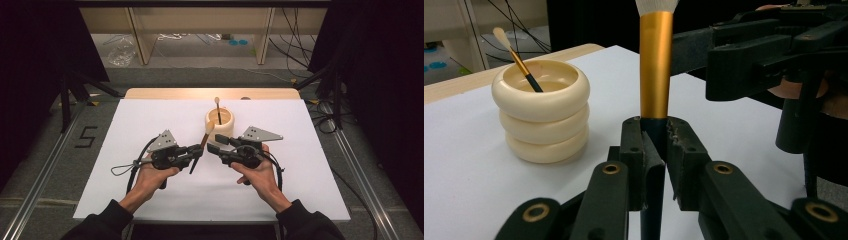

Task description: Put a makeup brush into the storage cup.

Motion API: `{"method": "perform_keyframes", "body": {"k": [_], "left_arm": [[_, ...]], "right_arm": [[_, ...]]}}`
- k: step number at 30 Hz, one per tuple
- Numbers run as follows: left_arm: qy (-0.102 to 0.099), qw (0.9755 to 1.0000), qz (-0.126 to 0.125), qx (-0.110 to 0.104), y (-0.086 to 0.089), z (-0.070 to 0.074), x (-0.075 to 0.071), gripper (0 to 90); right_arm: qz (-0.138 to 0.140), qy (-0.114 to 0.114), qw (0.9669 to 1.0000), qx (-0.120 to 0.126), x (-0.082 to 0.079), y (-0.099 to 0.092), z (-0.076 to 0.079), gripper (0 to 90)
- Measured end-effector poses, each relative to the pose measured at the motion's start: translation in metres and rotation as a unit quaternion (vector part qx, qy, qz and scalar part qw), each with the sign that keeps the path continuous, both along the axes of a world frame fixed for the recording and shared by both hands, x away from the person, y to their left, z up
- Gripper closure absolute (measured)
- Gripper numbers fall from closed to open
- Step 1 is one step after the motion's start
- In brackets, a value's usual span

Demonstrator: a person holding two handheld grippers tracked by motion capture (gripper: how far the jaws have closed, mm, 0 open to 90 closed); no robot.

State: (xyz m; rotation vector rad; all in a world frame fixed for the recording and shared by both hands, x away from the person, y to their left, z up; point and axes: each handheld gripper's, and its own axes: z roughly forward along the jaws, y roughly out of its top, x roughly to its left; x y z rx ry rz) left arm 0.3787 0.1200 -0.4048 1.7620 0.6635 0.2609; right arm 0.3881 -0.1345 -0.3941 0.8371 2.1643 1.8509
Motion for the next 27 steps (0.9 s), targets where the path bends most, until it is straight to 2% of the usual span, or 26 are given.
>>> {"method": "perform_keyframes", "body": {"k": [3,4,5,7,11,13,15,16,22,26,27], "left_arm": [[-0.003,1.0000,0.001,-0.003,0.000,0.002,-0.001,78.7],[-0.005,1.0000,0.001,-0.002,0.000,0.002,-0.002,78.7],[-0.005,1.0000,0.000,-0.003,-0.001,0.002,-0.002,78.7],[-0.003,1.0000,0.004,-0.006,-0.001,0.002,-0.003,78.7],[-0.010,0.9999,-0.003,-0.002,-0.002,0.003,-0.003,78.7],[-0.010,0.9999,-0.004,-0.004,-0.003,0.003,-0.003,78.7],[-0.011,0.9999,-0.007,-0.004,-0.003,0.003,-0.004,78.7],[-0.010,0.9999,-0.005,-0.005,-0.004,0.003,-0.004,78.7],[-0.012,0.9999,-0.004,-0.007,-0.005,0.003,-0.005,78.7],[-0.009,0.9997,-0.010,-0.018,-0.006,0.003,-0.005,78.8],[-0.008,0.9998,-0.007,-0.016,-0.005,0.003,-0.005,78.8]], "right_arm": [[0.005,0.000,1.0000,0.002,0.002,0.004,0.001,54.6],[0.004,0.000,1.0000,0.009,0.003,0.005,0.001,55.4],[0.009,0.007,0.9999,0.005,0.003,0.005,0.002,55.8],[0.008,0.006,0.9997,0.022,0.005,0.007,0.001,57.6],[0.013,0.010,0.9998,0.014,0.007,0.008,0.001,60.7],[0.017,0.009,0.9995,0.024,0.008,0.010,0.000,62.3],[0.020,0.016,0.9995,0.019,0.007,0.010,0.001,63.8],[0.020,0.014,0.9993,0.029,0.007,0.012,0.000,64.6],[0.028,0.011,0.9991,0.030,0.009,0.015,0.000,70.3],[0.031,0.018,0.9988,0.034,0.009,0.015,0.000,75.6],[0.034,0.021,0.9983,0.043,0.009,0.016,0.000,76.7]]}}
